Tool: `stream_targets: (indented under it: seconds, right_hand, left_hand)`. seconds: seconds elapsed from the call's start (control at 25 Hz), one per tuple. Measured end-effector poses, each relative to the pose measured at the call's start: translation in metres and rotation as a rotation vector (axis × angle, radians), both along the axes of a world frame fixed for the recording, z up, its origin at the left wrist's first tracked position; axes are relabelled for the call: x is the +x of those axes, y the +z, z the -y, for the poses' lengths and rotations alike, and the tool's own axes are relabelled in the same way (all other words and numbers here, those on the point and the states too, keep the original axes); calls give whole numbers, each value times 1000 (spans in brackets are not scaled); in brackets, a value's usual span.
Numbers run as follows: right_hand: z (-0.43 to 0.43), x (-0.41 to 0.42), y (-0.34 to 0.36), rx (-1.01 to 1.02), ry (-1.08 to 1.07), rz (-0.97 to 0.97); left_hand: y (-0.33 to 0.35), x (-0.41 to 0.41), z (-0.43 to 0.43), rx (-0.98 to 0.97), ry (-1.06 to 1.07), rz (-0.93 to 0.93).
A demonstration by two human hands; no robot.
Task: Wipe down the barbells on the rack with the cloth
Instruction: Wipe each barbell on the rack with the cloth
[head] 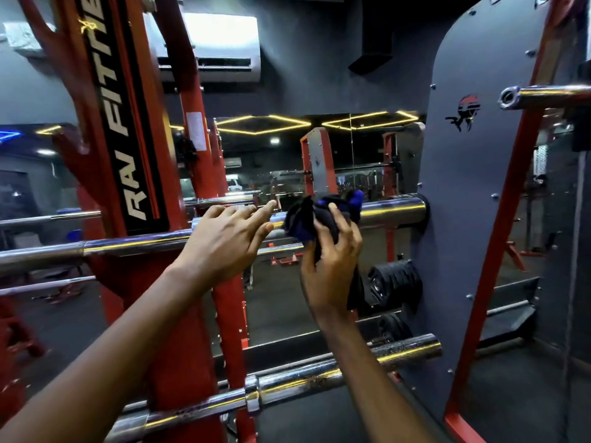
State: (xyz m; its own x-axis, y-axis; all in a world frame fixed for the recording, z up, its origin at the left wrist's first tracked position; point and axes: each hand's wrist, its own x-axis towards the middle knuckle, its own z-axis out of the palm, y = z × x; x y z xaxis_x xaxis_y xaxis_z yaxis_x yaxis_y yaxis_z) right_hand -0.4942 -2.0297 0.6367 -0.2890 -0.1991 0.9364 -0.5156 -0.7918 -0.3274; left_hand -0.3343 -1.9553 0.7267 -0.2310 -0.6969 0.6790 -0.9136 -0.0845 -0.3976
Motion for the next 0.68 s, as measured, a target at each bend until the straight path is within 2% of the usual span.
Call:
stream_targets:
  seconds: [0.12,0.32,0.48,0.56,0.68]
  right_hand:
    - [2,-8,20,-42,-23,-178]
    - [17,-24,39,119,-72,-22]
    - [-2,16,20,-5,0,-174]
    - [-1,22,9,-23,112,-61]
    - [-14,38,-2,65,335,339]
  left_hand:
    - [-6,4,-3,-68,52,-9]
    - [-19,29,-23,-95,-5,-162]
    - [-20,48,-31,-88,-122,-162]
    - [-22,52,-31,-93,-141,-140]
    - [-31,54,-30,-141,-134,-136]
